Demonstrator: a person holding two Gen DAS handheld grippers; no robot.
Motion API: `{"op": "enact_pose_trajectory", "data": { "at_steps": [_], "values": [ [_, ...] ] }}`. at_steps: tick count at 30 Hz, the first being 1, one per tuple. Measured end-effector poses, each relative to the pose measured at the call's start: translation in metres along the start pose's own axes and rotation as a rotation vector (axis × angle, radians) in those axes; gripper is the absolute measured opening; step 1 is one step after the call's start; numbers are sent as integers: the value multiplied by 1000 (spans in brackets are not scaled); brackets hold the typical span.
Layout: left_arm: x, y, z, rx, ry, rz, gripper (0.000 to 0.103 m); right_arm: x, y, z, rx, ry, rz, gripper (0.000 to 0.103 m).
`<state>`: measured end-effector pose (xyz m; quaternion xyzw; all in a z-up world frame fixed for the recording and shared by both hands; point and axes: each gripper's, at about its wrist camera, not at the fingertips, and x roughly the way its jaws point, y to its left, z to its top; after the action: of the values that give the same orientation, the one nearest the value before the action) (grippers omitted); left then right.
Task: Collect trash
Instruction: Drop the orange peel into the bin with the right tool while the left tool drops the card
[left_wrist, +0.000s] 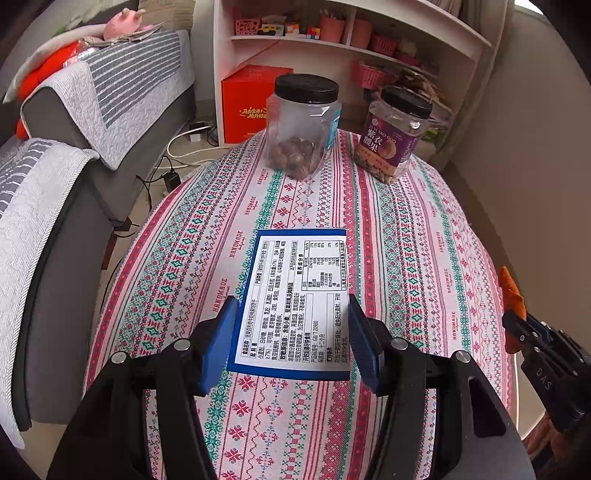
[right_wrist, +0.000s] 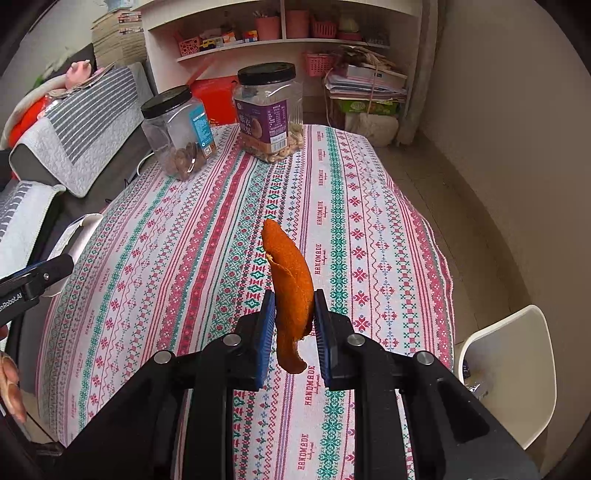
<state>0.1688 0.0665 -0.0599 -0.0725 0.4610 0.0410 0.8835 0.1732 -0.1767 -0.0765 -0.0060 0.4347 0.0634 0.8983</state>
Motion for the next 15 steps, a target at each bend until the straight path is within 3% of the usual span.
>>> {"op": "enact_pose_trajectory", "data": {
  "at_steps": [15],
  "values": [
    [-19, -41, -20, 93, -43, -27, 57, -48, -52, -17, 45, -69, -41, 20]
  ]
}}
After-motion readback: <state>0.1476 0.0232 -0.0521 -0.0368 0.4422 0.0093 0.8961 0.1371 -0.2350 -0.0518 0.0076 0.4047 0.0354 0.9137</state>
